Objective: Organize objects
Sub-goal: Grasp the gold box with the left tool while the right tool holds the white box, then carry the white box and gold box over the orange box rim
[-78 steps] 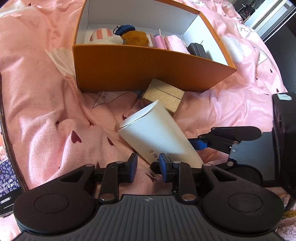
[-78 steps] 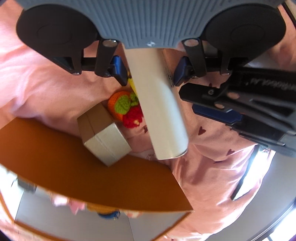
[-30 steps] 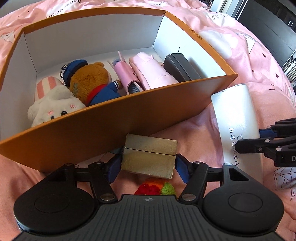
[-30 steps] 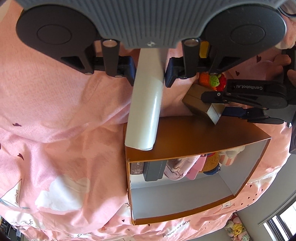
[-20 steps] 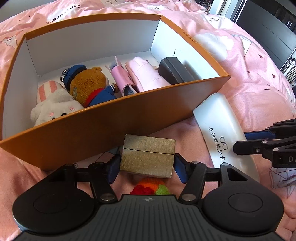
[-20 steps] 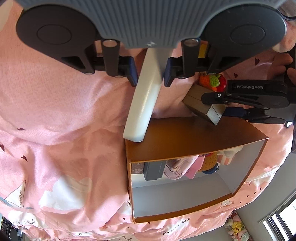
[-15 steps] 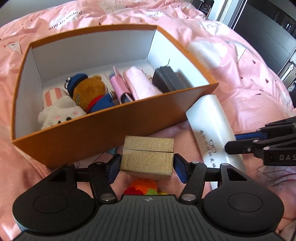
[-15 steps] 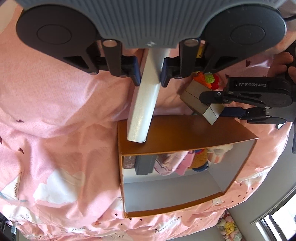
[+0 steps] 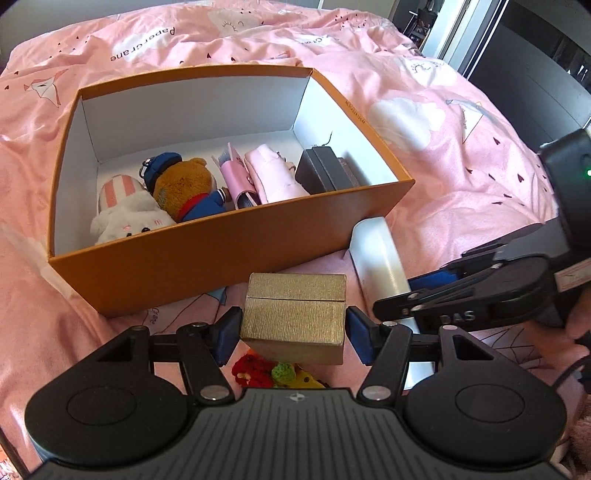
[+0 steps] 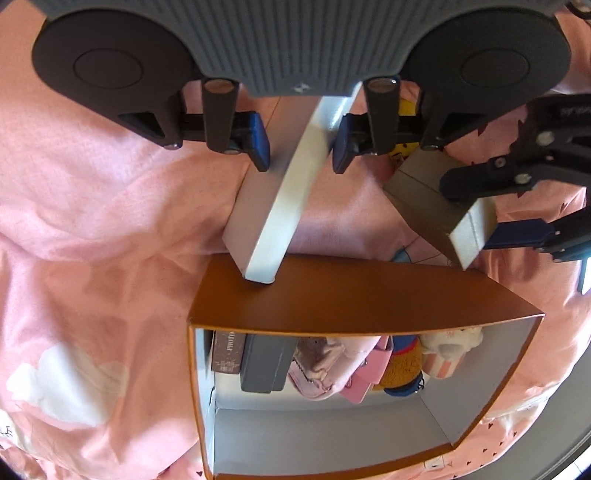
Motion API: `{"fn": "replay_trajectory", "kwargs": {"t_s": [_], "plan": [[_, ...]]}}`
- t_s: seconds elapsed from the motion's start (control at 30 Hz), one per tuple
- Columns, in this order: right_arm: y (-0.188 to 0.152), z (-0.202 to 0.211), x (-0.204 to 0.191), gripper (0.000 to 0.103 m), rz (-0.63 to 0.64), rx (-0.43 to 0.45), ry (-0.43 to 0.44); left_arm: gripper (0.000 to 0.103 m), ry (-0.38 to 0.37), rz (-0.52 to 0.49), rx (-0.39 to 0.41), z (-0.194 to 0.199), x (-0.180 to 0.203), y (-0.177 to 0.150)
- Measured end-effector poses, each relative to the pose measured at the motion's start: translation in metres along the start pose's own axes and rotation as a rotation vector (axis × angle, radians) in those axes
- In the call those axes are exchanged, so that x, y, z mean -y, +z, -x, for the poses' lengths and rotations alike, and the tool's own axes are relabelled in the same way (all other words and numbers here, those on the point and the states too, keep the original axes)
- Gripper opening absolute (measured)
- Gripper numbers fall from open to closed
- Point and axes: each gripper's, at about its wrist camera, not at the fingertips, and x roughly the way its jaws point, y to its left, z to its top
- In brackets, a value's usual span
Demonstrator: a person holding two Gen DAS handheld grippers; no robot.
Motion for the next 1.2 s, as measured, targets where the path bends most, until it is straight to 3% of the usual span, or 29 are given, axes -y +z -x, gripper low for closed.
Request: {"fn": "replay_trajectory", "kwargs": {"t_s": [0.1,0.17,0.4,0.67,0.8,0.97,1.07,1.2], "plan": [[-0.001,-0.002,-0.001,0.041,-0.009,-0.014,-0.003,0.07,-0.019,0.002,0.014,0.005,0.0,0.0],[0.0,-0.007,0.001,0.053,-0.057,-0.032,-0.008,0.07,-0.028,0.003,0.016,0.005,0.001,0.0],[-0.001,-0.03,-0.009,0.066,-0.102,-0.067,-0.034,0.07,-0.022,0.013,0.009,0.004,-0.001,-0.003],[-0.002,-0.044,-0.012,0.068,-0.144,-0.094,-0.021,0.07,0.022,0.053,-0.012,0.001,-0.013,-0.007],[-0.006,-0.029,0.001,0.067,-0.218,-0.061,0.034,0.07,0.034,0.068,-0.021,0.0,-0.02,-0.011],[-0.01,-0.021,0.002,0.064,-0.221,-0.032,0.054,0.07,0.035,0.069,-0.019,-0.001,-0.02,-0.011],[-0.012,-0.007,-0.004,0.064,-0.198,-0.007,0.053,0.07,0.025,0.054,-0.009,0.005,-0.018,-0.01],[-0.005,0.027,-0.021,0.063,-0.056,0.054,0.024,0.07,-0.014,0.035,0.001,0.02,-0.012,-0.004]]}}
